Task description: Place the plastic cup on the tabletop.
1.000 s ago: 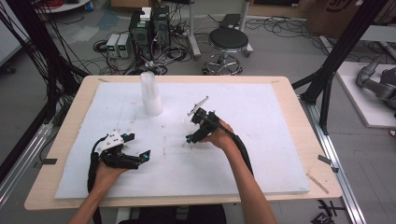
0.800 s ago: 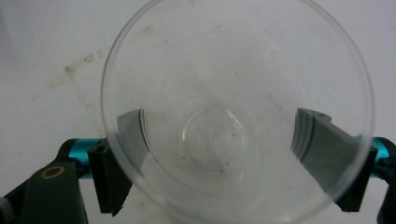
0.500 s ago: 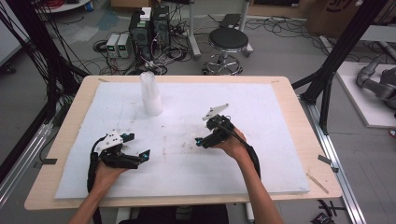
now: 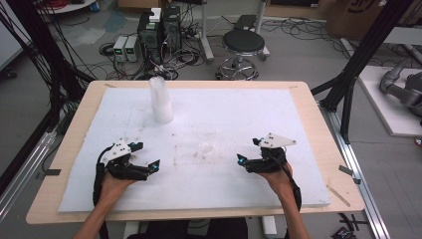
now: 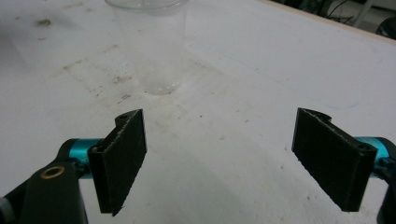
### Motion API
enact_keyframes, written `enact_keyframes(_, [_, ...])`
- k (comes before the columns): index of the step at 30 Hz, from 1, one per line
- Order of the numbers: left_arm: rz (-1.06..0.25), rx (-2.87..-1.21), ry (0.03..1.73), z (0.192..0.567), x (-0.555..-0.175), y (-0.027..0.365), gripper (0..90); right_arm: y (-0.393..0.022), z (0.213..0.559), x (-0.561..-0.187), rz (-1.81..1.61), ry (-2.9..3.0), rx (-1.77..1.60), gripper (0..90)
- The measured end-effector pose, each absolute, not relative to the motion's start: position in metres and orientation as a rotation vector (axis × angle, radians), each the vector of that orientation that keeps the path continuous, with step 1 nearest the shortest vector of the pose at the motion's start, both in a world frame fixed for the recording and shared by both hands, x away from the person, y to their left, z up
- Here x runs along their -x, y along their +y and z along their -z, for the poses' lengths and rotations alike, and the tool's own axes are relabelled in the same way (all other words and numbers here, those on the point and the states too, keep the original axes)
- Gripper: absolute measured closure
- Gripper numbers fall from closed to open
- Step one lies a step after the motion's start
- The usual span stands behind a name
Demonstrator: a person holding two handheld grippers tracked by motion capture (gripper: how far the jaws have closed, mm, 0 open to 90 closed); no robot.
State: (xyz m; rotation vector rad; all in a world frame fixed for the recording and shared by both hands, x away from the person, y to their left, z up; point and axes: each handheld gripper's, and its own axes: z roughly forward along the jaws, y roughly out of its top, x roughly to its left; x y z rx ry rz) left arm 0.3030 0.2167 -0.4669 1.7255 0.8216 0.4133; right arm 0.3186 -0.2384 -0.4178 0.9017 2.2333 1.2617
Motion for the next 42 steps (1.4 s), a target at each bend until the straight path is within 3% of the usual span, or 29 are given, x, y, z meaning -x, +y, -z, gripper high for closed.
enact_keyframes(15, [-0.429,-1.729,0.8,0.467,-0.301,0.216,2.0,-0.264,0.439,-0.315,-1.372,2.067,-0.967,17.8])
enact_keyframes(42, [-0.417,-1.699,0.819,0.467,-0.301,0.219,1.9,-0.264,0.452,-0.319,-1.344,2.07,-0.988,17.9])
